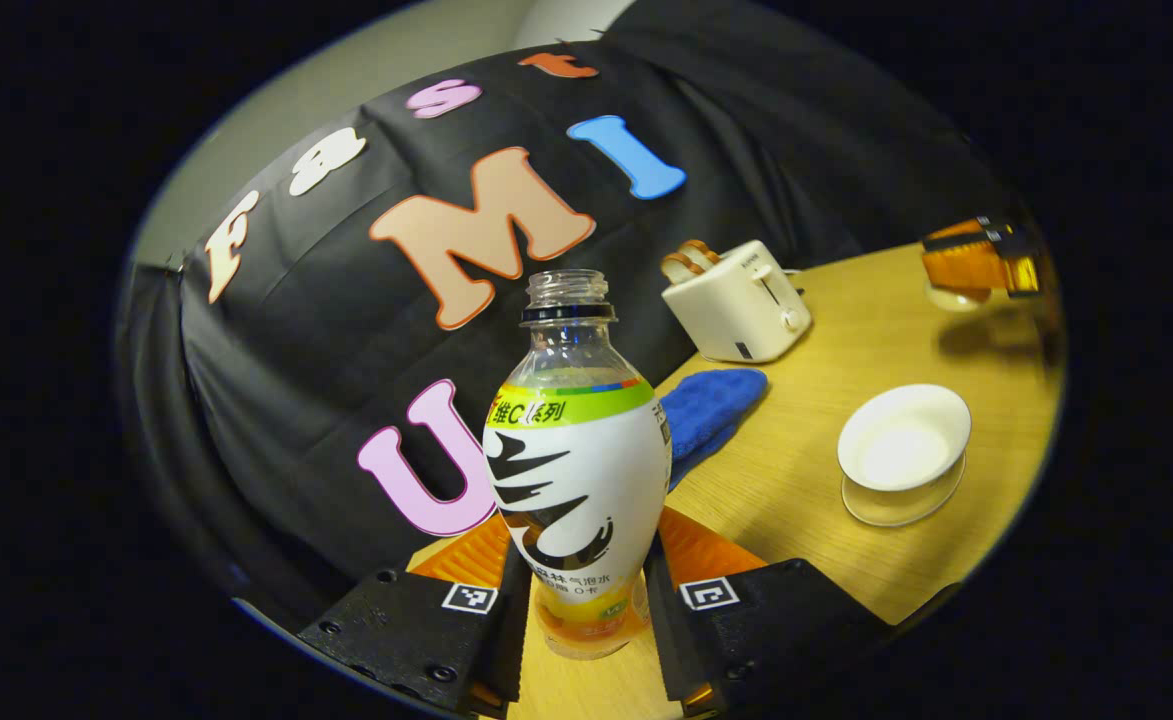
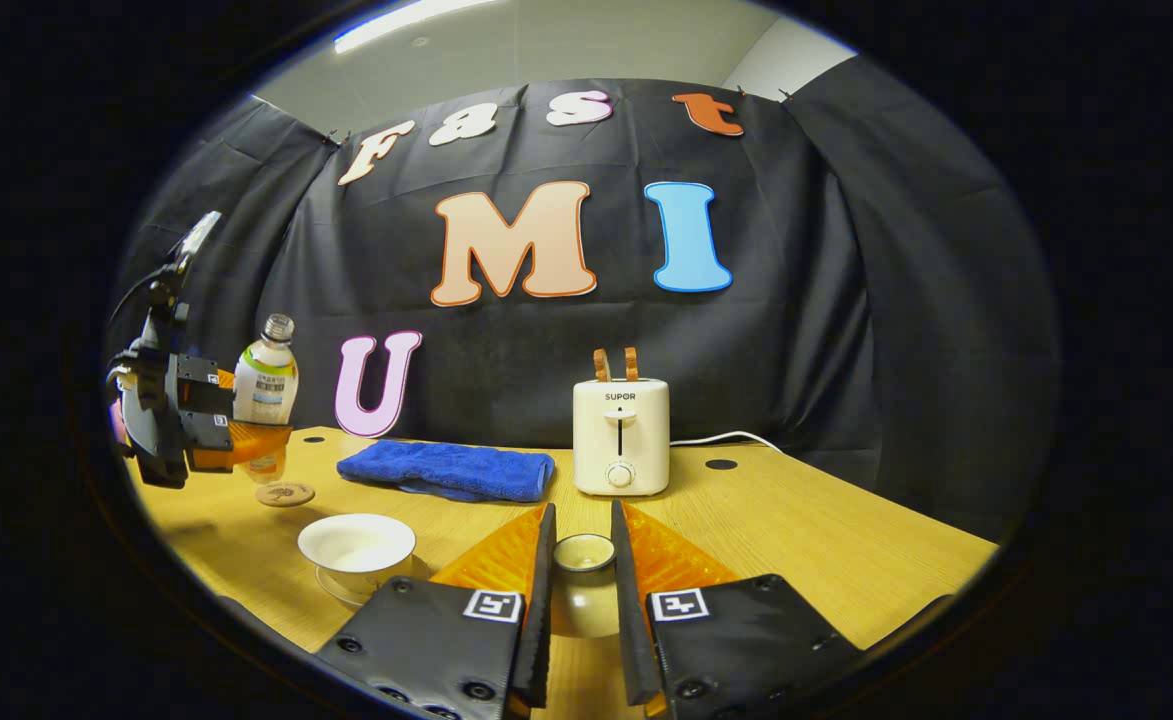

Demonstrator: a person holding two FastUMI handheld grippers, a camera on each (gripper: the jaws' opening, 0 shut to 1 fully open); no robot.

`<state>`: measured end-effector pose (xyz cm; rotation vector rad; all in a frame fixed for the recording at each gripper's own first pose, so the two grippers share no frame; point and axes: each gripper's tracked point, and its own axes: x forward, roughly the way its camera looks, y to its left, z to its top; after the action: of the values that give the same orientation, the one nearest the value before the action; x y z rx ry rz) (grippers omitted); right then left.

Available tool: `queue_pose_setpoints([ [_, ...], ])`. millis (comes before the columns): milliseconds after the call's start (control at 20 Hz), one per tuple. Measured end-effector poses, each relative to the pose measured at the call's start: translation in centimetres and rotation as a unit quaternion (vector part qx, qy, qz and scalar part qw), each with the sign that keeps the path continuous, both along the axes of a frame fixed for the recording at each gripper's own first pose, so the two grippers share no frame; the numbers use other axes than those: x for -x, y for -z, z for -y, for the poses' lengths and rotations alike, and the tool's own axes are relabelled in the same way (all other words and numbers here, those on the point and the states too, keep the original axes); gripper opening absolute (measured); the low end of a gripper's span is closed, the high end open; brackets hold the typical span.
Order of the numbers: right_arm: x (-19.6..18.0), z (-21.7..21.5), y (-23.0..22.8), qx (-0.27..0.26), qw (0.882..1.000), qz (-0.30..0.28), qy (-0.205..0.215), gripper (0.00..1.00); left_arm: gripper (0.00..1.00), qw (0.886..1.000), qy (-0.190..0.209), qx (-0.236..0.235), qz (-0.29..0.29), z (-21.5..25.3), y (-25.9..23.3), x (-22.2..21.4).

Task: Open the teacup lid with one hand, grasp the water bottle and pour water into the teacup with the other hand; after pouring, place the water bottle on the coaster and then close the teacup lid.

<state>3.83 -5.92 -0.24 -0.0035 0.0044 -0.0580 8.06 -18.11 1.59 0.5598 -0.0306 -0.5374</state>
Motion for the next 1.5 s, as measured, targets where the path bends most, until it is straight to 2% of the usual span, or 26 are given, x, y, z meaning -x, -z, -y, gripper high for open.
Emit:
queue_pose_setpoints([
  [200, 0.1, 0.0, -0.1, 0.000, 1.000, 0.000, 0.000, 0.33, 0.50, 0.994, -0.036, 0.100, 0.006, -2.3, -1.7, -2.1],
  [350, 0.0, 0.0, 0.0, 0.001, 1.000, 0.000, 0.000, 0.33, 0.51, 0.981, -0.060, 0.184, 0.019, -3.8, -3.3, -3.6],
  [500, 0.0, 0.0, 0.0, 0.001, 1.000, 0.000, 0.000, 0.33, 0.50, 0.972, -0.066, 0.225, -0.003, -3.5, -3.5, -5.8],
  [650, 0.0, 0.0, 0.0, 0.001, 1.000, 0.000, 0.000, 0.33, 0.50, 0.969, -0.070, 0.238, -0.017, -3.7, -2.9, -7.7],
  [1000, 0.0, 0.0, 0.0, 0.001, 1.000, 0.000, 0.000, 0.33, 0.51, 0.961, -0.079, 0.258, -0.065, -4.4, 0.2, -8.2],
  [1350, 0.0, 0.0, 0.0, 0.001, 1.000, 0.000, 0.000, 0.33, 0.52, 0.961, -0.090, 0.248, -0.084, -4.8, 1.6, -7.7],
  [1500, 0.0, 0.0, 0.0, 0.001, 1.000, 0.000, 0.000, 0.33, 0.57, 0.961, -0.092, 0.241, -0.095, -4.7, 2.6, -7.8],
])
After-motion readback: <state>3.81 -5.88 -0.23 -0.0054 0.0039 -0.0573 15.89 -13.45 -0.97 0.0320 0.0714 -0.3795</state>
